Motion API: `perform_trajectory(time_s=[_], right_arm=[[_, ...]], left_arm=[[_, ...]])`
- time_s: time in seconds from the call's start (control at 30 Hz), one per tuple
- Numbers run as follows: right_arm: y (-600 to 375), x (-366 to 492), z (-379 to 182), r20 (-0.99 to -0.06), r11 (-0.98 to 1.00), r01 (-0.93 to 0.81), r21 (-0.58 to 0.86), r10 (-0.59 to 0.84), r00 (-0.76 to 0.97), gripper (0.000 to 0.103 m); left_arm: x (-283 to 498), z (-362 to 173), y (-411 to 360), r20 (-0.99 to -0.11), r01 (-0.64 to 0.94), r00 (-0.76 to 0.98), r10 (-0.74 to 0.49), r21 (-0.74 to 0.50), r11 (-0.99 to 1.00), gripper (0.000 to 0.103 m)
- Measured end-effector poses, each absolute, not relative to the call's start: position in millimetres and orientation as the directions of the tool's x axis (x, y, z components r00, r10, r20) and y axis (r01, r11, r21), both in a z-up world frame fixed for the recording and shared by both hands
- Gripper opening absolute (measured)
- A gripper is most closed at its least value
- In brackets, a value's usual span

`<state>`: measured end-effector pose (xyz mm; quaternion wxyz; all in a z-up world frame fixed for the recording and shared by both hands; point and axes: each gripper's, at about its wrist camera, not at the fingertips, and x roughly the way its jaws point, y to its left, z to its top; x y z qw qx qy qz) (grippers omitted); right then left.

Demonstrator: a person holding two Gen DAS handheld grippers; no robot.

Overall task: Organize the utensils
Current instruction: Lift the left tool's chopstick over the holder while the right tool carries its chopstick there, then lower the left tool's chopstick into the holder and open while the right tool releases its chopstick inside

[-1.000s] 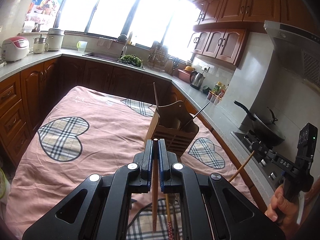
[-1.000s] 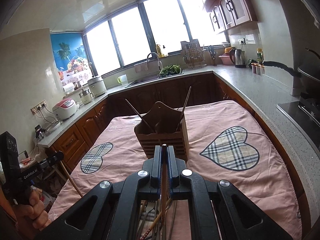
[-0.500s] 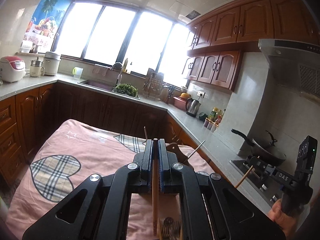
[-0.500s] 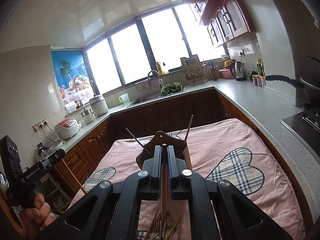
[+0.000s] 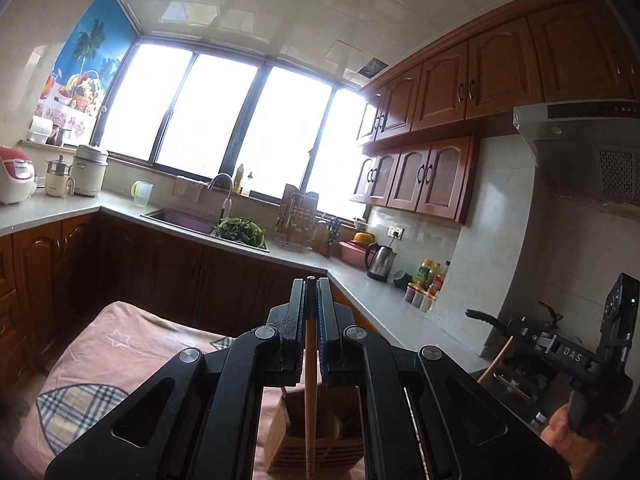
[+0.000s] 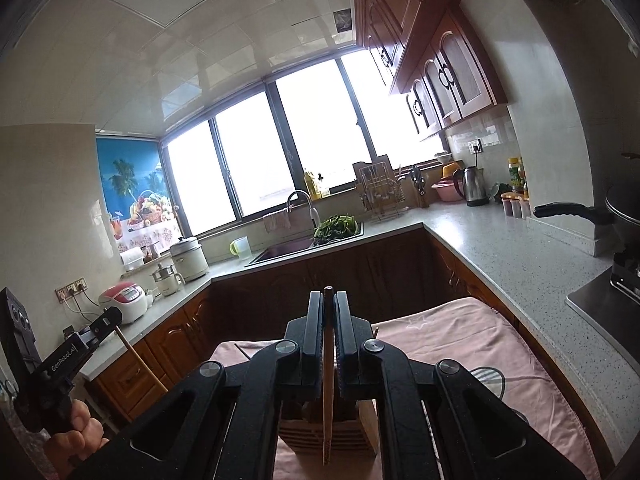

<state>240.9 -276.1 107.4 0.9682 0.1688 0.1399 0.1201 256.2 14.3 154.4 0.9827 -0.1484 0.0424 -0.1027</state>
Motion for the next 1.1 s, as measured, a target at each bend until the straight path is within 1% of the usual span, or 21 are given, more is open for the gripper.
perform_trajectory(time_s=[0.2,0.37,0.6,0.77,1.1], right_arm=[[-273.4,273.4,108.2,-0.204,0.918,-0.177,0.356,0.262,0.943,0.005],[-267.7,297.4,100.9,-0.193,0.924,-0.175,0.341,0.251,0.949,0.005],[-258.6,323.8,70.4,-0.234,0.927,-0.16,0.341,0.248,0.94,0.005],[-258.3,333.3,43.9,-0.265,0.925,-0.145,0.352,0.247,0.932,0.005],[-252.2,343.5,7.9,-0.338,0.924,-0.128,0.361,0.258,0.905,0.005]], left_arm=[[289.9,149.9,13.1,-0.04,0.185,0.977,-0.208,-0.314,0.931,0.004],[316.6,137.0,11.9,-0.05,0.169,0.979,-0.196,-0.331,0.928,0.004],[344.1,112.1,4.2,-0.068,0.148,0.981,-0.182,-0.341,0.928,0.004],[356.9,91.2,-4.2,-0.098,0.133,0.98,-0.174,-0.331,0.934,0.004],[371.1,54.2,-7.9,-0.189,0.108,0.966,-0.178,-0.33,0.938,0.004]])
